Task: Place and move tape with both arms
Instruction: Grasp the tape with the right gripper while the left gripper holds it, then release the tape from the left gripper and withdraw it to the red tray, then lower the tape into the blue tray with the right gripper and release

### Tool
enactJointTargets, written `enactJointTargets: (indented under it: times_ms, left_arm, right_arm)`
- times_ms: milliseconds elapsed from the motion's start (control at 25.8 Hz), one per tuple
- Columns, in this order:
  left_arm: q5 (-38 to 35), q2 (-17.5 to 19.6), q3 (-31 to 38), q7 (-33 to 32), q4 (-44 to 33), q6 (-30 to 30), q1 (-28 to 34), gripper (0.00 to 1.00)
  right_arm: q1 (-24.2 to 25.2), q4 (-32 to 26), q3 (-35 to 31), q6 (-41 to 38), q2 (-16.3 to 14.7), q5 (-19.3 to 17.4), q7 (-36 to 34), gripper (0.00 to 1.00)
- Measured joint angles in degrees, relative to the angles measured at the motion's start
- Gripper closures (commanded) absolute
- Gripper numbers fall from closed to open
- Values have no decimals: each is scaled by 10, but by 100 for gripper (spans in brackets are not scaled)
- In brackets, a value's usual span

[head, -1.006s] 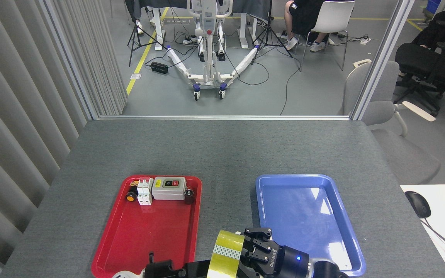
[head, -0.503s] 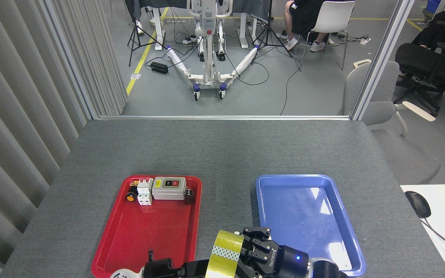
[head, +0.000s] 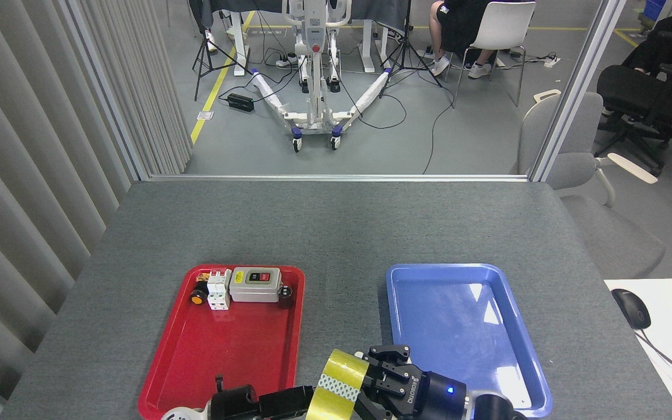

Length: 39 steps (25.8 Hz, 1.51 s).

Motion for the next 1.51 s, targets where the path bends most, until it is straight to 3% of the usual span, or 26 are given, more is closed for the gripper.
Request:
enactJointTargets:
  times_ms: [542,890,968,1084,1161,1239,1355,1510]
  left_arm:
    - [-8,1,15,2,16,-17,1,0]
    - [-100,9,74,182,22,10,0,0]
    - [-174,11,80,228,18,17,1,0]
    - [-392,6,79,310,1,40,2,0]
    - [-562,-1,67,407,-11,103,2,0]
    - [-671,-5,41,495,-20,208,1,0]
    - [-736,-6,1,570,-31,343,0,0]
    - [-758,-5,-18,624,-40,408,2,0]
  right_arm:
    - [-1,-1,0,-2,0,-1,-10,72]
    - [4,-2,-8,-2,0,-2,-11,72]
    - [13,-4,-27,-2,0,-3,-11,72]
    - [35,-7,-94,-2,4,-4,-11,72]
    - [47,-7,-158,-2,10,-5,0,72]
    - [54,-4,-227,-2,28,-6,31,72]
    - [57,-1,-319,-2,72,-6,91,72]
    - [51,0,-375,5,100,-4,163,72]
